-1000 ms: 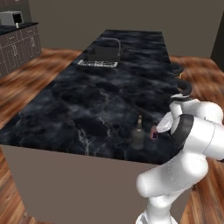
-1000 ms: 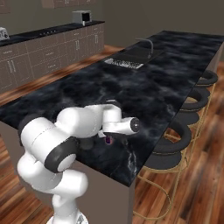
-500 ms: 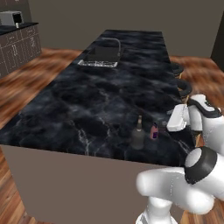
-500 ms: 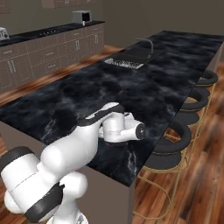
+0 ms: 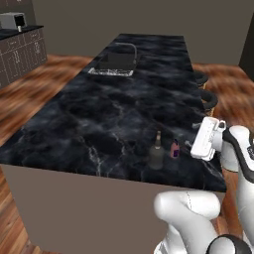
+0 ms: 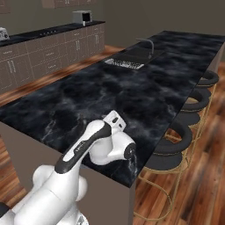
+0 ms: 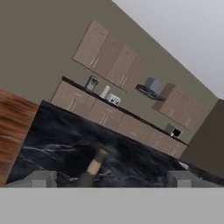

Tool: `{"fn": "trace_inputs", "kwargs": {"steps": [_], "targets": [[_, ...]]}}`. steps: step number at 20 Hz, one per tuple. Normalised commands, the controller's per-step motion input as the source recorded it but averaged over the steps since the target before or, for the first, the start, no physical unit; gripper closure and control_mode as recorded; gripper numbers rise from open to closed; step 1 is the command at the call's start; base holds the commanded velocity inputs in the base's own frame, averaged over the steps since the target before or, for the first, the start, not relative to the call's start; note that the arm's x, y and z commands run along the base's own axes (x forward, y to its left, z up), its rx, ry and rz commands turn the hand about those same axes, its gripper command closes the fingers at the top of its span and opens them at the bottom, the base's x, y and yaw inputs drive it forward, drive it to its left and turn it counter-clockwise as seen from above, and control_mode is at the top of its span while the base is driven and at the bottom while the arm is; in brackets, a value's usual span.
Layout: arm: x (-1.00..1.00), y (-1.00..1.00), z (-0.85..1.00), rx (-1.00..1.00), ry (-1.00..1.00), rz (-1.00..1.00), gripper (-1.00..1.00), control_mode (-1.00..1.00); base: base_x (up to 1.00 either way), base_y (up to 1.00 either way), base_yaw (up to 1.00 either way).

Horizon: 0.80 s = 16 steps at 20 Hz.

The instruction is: Move the drinks to the dining counter.

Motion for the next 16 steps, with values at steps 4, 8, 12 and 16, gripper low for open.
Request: {"fn": "trace_inputs", "kwargs": {"steps": [4, 8, 12, 16], "targets": [[-0.39, 0.48, 0.08, -0.09, -0.21, 0.0, -1.0, -1.0, 0.0, 0.0, 0.0], [-0.07, 0.08, 0.0, -0.01, -0.02, 0.0, -1.0, -1.0, 0.0, 0.0, 0.0], [0.0, 0.0, 0.0, 0.0, 0.0, 0.0, -1.0, -1.0, 0.0, 0.0, 0.0], [0.0, 0.0, 0.0, 0.0, 0.0, 0.0, -1.0, 1.0, -0.02, 0.0, 0.0]]}}
